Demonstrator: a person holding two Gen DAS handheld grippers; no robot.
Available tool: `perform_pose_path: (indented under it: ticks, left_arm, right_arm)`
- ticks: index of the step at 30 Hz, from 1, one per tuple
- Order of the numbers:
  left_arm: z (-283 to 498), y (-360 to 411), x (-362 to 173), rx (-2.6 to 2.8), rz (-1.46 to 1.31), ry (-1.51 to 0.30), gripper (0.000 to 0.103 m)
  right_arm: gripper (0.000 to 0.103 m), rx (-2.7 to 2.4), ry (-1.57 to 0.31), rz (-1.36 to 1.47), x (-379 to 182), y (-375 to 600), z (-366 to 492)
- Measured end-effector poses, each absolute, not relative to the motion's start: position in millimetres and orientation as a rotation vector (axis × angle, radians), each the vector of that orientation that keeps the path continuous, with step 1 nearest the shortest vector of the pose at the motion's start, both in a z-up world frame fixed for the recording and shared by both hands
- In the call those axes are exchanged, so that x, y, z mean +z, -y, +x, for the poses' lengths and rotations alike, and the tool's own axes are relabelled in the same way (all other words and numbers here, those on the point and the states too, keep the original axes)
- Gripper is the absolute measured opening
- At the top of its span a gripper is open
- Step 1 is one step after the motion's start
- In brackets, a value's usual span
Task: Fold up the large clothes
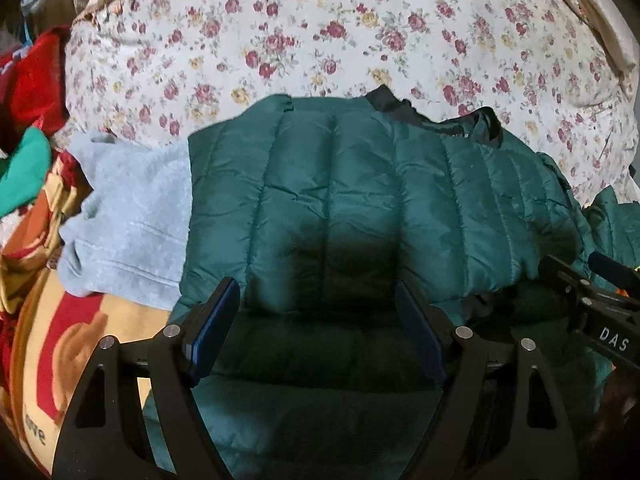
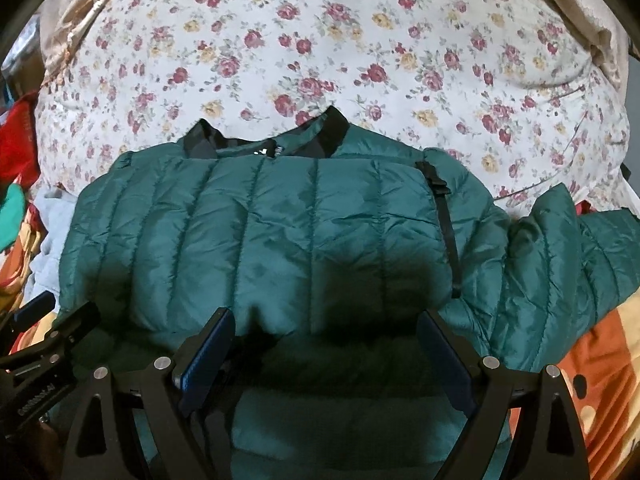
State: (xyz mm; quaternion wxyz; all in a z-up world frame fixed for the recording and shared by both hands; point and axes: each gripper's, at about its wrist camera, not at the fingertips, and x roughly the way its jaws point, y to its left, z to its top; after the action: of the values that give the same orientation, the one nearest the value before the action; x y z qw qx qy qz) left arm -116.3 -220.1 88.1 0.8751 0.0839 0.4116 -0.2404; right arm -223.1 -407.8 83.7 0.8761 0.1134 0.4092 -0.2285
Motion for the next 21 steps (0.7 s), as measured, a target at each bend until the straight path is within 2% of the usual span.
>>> perform_pose_path:
  ticks: [13,21]
  left_arm:
    - [-104.3,215.0,80.2,-0.502,0.138,-0.902,0.08]
    - [-113.1,210.5,91.3,-0.516,0.116,-0.84,0.08]
  right_arm:
    - [0.091,-0.533,-0.833,0.247,89.5,457.1,-237.4]
    - [0.091,-0.793,-0.803,0.347,98.8,570.2,-303.7]
